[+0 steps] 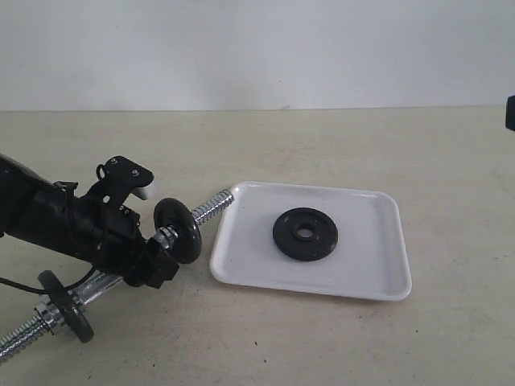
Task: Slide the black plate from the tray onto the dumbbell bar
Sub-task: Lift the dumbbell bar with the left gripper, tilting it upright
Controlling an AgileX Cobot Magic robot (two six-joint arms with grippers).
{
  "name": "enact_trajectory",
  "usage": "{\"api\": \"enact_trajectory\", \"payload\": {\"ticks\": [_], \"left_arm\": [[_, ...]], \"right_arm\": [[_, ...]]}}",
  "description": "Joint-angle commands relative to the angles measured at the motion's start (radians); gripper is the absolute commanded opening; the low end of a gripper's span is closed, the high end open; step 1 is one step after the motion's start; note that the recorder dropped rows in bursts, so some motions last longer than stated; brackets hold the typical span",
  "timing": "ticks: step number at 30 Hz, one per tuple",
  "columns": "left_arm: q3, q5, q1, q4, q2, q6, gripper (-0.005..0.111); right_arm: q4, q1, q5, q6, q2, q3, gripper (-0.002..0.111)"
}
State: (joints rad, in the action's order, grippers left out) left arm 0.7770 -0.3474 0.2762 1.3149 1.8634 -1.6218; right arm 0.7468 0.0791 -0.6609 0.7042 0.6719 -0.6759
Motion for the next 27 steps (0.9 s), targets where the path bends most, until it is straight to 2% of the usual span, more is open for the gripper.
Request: {"api": "enact_trajectory", "payload": {"ticks": [1, 8, 16, 22, 25, 27], "left_arm": [[0.001, 0.01, 0.002, -0.003, 0.019, 0.014, 0.051], [0.001, 0.016, 0.002, -0.003, 0.019, 0.014, 0.048], [0.001, 0.016, 0.002, -0.018, 0.019, 0.014, 0.029], [0.001, 0.007, 0.002, -0.058, 0.019, 0.014, 0.02], [0.001, 0.0, 0.002, -0.085, 0.019, 0.014, 0.004], [0.001, -0.008, 0.002, -0.099, 0.019, 0.014, 0.004]], "right_arm": [[-0.001, 0.001, -0.001, 0.004, 0.002, 0.004, 0.004], [-0.001, 0.001, -0.001, 0.004, 0.002, 0.004, 0.004], [-0.001, 0.001, -0.001, 0.004, 0.002, 0.004, 0.004], [-0.001, 0.001, -0.001, 0.004, 0.002, 0.004, 0.004], [-0.013, 0.001, -0.001, 0.004, 0.002, 0.004, 0.004], [-0.025, 0.001, -0.001, 0.004, 0.002, 0.004, 0.004]]}}
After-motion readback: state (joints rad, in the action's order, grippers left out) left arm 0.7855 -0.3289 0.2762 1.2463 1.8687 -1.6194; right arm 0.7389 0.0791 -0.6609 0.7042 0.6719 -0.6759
